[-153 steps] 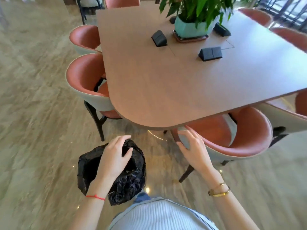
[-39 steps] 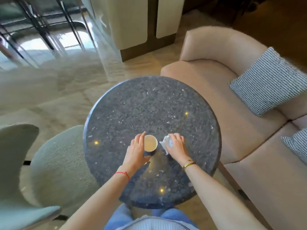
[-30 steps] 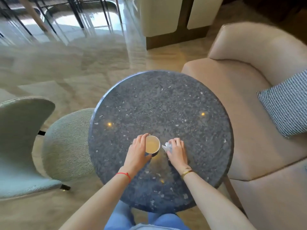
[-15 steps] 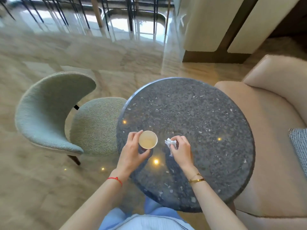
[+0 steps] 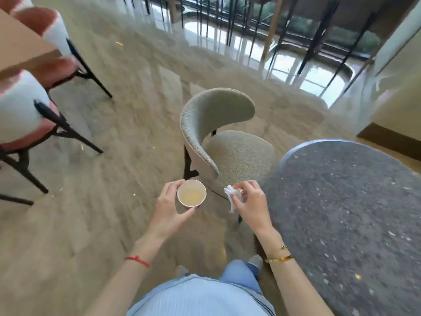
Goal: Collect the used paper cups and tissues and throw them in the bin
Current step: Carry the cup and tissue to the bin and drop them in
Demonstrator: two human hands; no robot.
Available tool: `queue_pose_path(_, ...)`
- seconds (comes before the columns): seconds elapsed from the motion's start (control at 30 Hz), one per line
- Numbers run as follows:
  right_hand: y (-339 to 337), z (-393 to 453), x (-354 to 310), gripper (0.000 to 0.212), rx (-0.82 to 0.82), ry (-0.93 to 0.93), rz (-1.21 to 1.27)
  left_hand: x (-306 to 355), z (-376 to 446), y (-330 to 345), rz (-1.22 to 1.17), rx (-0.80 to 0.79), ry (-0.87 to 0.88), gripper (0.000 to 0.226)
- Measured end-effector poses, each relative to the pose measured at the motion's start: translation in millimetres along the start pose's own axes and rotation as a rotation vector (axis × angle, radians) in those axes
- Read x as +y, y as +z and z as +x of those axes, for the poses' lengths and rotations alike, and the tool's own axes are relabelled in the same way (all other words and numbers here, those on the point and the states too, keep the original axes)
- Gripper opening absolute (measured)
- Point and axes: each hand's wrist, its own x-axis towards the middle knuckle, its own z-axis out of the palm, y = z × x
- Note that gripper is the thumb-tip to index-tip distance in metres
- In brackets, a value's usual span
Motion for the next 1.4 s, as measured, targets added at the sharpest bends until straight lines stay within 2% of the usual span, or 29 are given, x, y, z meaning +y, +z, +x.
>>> queue_pose_path(0.23,112.7,23.4,-127.5,0.014,-0.255,-0.256,0.035,-79.6,-62.1,-137.6,0.024,0.327,-0.27,0.073)
queue_pose_path(0.43,207.0,42.6,-231.7,0.017,-0.508,-0.477,0.01,-137.3,-109.2,-218.8,0.038,0.666,-0.475,0.072)
queue_pose_path(0.57,281.3,53.1,-297.6,0.018,-0.674,-0.609,0.003,-180.0,-128.3,-266.2,0.037,0.83,-0.607,0.074)
queue_pose_path(0.9,483.3,79.8,-509.8,0.02,-0.927,-0.983,0.004,-284.7,-141.3,-426.1,0.123,1.225,-0.8,0.075)
queue_pose_path(1.13,613.6,34.8,-650.4,0.017,-1.118,-1.232,0.045,-331.4,-184.0,-520.0,0.203,1.478,-0.957,0.076)
queue_pose_path(1.4,754.8,-47.2,-762.3,0.016,-1.259,-1.341,0.081,-413.1,-250.5,-626.1,0.235,1.596,-1.077,0.073)
